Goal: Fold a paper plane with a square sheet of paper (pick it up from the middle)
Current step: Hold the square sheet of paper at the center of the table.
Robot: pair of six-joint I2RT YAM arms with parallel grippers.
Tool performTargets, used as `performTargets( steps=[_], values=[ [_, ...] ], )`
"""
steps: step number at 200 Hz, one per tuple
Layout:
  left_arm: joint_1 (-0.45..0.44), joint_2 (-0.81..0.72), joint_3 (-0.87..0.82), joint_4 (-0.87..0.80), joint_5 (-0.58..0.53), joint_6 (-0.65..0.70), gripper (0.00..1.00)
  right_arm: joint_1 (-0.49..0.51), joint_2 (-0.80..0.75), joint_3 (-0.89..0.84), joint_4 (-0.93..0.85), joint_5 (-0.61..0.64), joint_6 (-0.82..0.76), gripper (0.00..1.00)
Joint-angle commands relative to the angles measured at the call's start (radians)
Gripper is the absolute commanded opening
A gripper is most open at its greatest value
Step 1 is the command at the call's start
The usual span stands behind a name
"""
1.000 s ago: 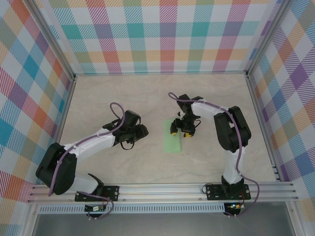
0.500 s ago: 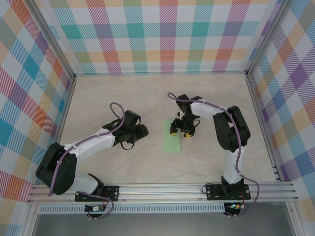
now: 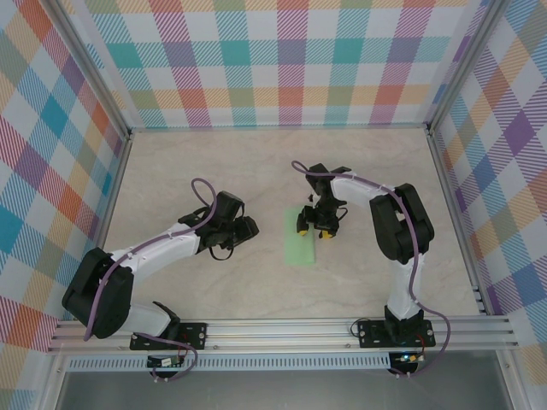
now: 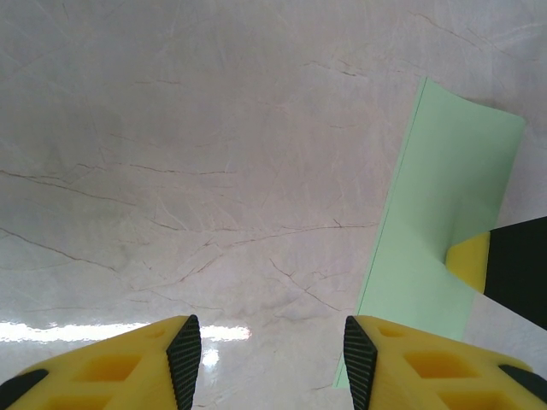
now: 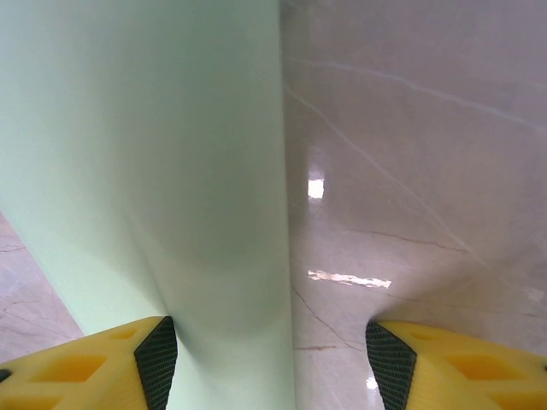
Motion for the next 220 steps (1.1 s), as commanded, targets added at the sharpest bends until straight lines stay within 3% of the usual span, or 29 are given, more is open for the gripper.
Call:
performTargets(
  steps=[1, 93, 147, 177, 201, 220],
  values=[
    [0.014, 0.003, -0.009, 0.009, 0.014, -0.003, 0.5, -0.002, 0.071, -0.053, 0.035, 0.076, -0.014, 0.65],
    [0.013, 0.014, -0.012, 0.025, 0.037, 0.001, 0.5, 0.0, 0.096, -0.026, 0.007, 0.093, -0.037, 0.69],
    [0.005, 0.053, 0.005, 0.132, 0.134, 0.011, 0.46, -0.001, 0.103, -0.042, 0.017, 0.091, -0.027, 0.68],
    [-0.036, 0.137, 0.077, 0.146, 0.167, 0.027, 0.35, 0.0, 0.103, -0.048, 0.02, 0.099, -0.026, 0.68],
    [-0.071, 0.232, 0.153, 0.149, 0.174, 0.027, 0.09, 0.0, 0.103, -0.052, 0.019, 0.099, -0.026, 0.69],
    [-0.094, 0.307, 0.222, 0.122, 0.161, 0.03, 0.01, -0.002, 0.102, -0.056, 0.026, 0.098, -0.024, 0.68]
  ],
)
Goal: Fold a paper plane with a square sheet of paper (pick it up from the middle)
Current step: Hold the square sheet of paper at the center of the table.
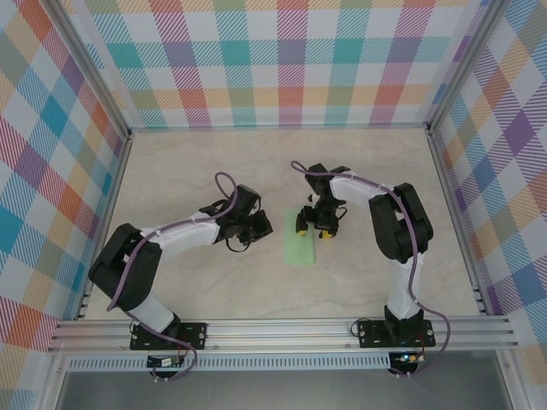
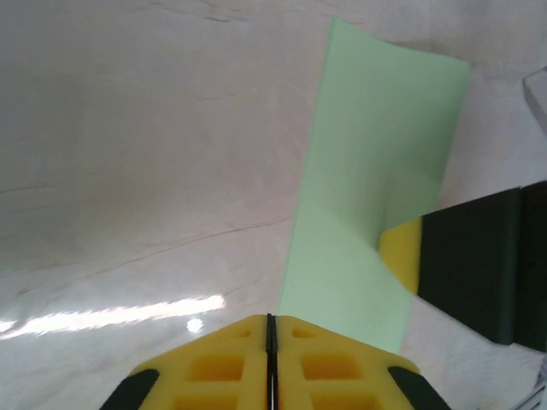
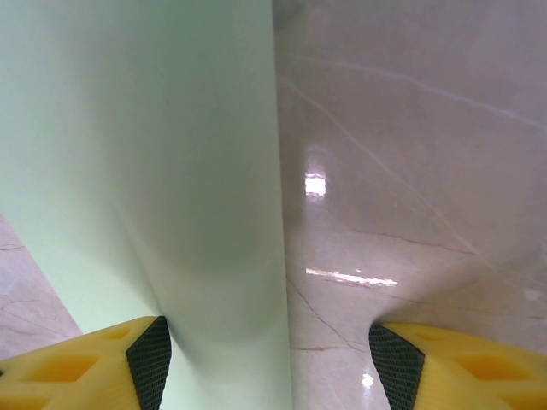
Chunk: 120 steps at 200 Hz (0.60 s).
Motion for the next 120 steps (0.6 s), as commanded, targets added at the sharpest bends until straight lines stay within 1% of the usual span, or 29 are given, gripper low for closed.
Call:
performTargets(
  steps=[1, 46, 88, 120],
  values=[
    [-0.035, 0.073, 0.088, -0.009, 0.015, 0.012, 0.0, -0.001, 0.091, -0.067, 0.037, 0.096, -0.015, 0.69],
    [-0.07, 0.193, 0.178, -0.004, 0.008, 0.014, 0.0, -0.001, 0.098, -0.075, 0.042, 0.093, -0.013, 0.69],
    [-0.083, 0.24, 0.198, -0.003, -0.005, 0.007, 0.0, -0.001, 0.101, -0.079, 0.045, 0.093, -0.012, 0.69],
    [-0.086, 0.266, 0.197, 0.034, 0.022, 0.005, 0.0, -0.001, 0.102, -0.078, 0.042, 0.092, -0.015, 0.69]
  ],
)
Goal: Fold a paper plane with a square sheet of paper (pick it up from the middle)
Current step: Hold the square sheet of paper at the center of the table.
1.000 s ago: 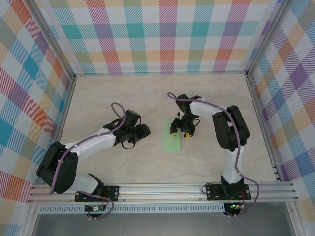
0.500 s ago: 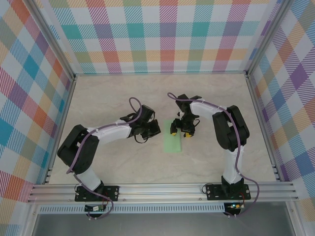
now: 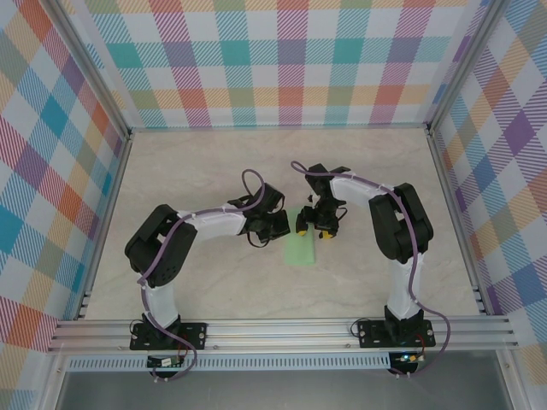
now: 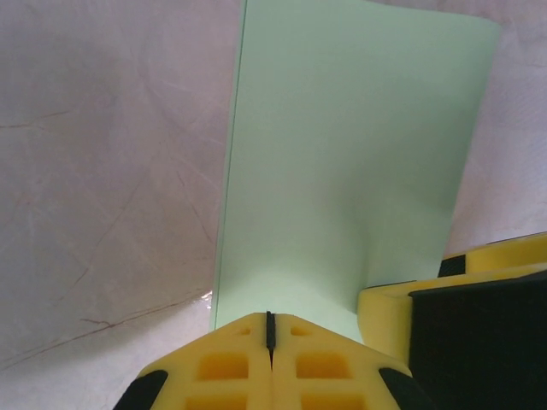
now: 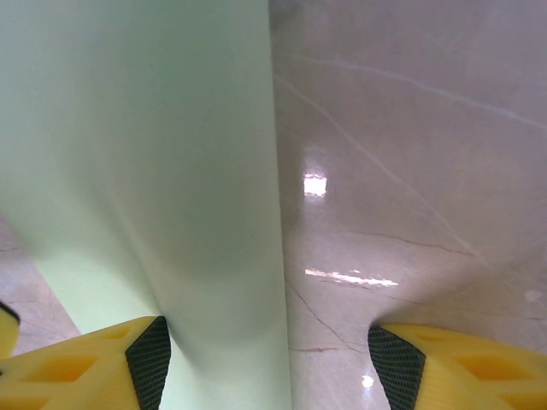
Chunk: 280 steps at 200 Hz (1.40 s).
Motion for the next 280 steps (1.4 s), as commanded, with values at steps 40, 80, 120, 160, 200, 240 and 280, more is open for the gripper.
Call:
performTargets(
  steps=[40, 80, 120, 160, 200, 240, 280],
  values=[
    [-0.022, 0.046, 0.01, 0.074, 0.043, -0.009, 0.0, -0.002, 0.104, -0.075, 0.041, 0.087, -0.011, 0.69],
    [-0.025, 0.066, 0.001, 0.065, 0.027, -0.02, 0.0, -0.002, 0.103, -0.081, 0.044, 0.087, -0.011, 0.69],
    [-0.027, 0.067, -0.046, 0.072, 0.006, -0.03, 0.0, -0.002, 0.1, -0.075, 0.048, 0.073, -0.008, 0.69],
    [-0.027, 0.079, -0.063, 0.081, 0.008, -0.027, 0.0, -0.002, 0.072, -0.053, 0.054, 0.038, 0.007, 0.7],
    [-0.027, 0.074, -0.082, 0.076, 0.0, -0.023, 0.0, -0.02, -0.065, -0.041, 0.09, 0.007, 0.025, 0.73],
    [-0.027, 0.068, -0.085, 0.074, -0.006, -0.016, 0.0, -0.064, -0.218, -0.083, 0.156, -0.123, 0.023, 0.76],
    [-0.027, 0.07, -0.074, 0.075, 0.001, -0.018, 0.0, -0.07, -0.205, -0.137, 0.167, -0.151, 0.039, 0.71]
  ],
)
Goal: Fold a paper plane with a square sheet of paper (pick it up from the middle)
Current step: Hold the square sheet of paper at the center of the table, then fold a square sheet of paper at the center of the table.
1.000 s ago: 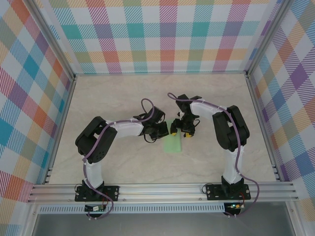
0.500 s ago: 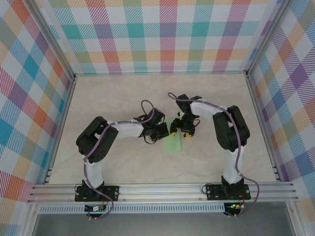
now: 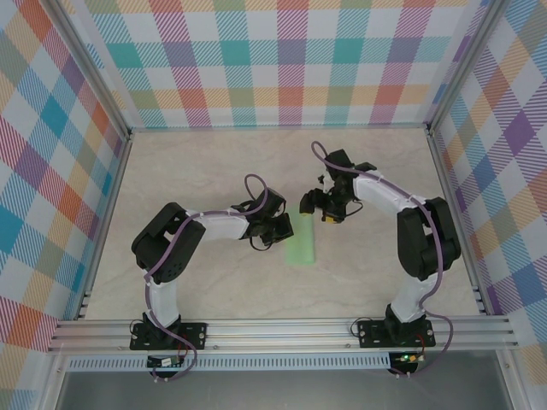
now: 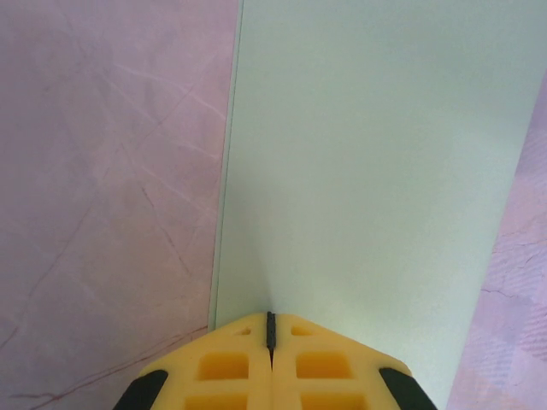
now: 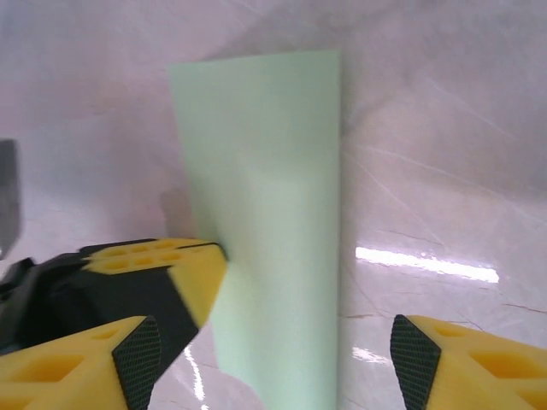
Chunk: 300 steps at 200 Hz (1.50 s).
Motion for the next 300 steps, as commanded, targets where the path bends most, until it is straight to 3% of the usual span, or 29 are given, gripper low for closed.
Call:
performTargets(
  steps=[1, 49, 142, 151, 173, 196, 227, 300],
  values=[
    [-0.018, 0.021, -0.028, -0.065, -0.024, 0.005, 0.0, 0.006, 0.022, -0.053, 0.011, -0.036, 0.021, 0.7],
    [-0.019, 0.016, -0.02, -0.061, -0.014, 0.006, 0.0, 0.005, 0.079, -0.095, 0.044, -0.038, 0.023, 0.59],
    [-0.019, -0.039, 0.05, -0.099, 0.01, 0.055, 0.0, 0.005, 0.104, -0.12, 0.059, -0.045, 0.023, 0.59],
    [-0.019, -0.057, 0.061, -0.116, 0.002, 0.063, 0.04, 0.005, 0.107, -0.121, 0.054, -0.033, 0.029, 0.59],
    [-0.019, -0.147, 0.065, -0.172, -0.068, 0.075, 0.12, 0.005, 0.12, -0.112, 0.031, 0.008, 0.037, 0.59],
    [-0.017, -0.277, 0.032, -0.286, -0.242, 0.044, 0.23, 0.005, 0.132, -0.1, 0.016, 0.012, 0.025, 0.59],
    [-0.003, -0.411, -0.013, -0.401, -0.423, -0.006, 0.26, 0.007, 0.127, -0.092, -0.013, 0.054, 0.033, 0.6],
    [0.017, -0.483, -0.105, -0.357, -0.414, -0.052, 0.26, 0.006, 0.099, -0.117, 0.031, 0.047, 0.061, 0.58]
  ],
)
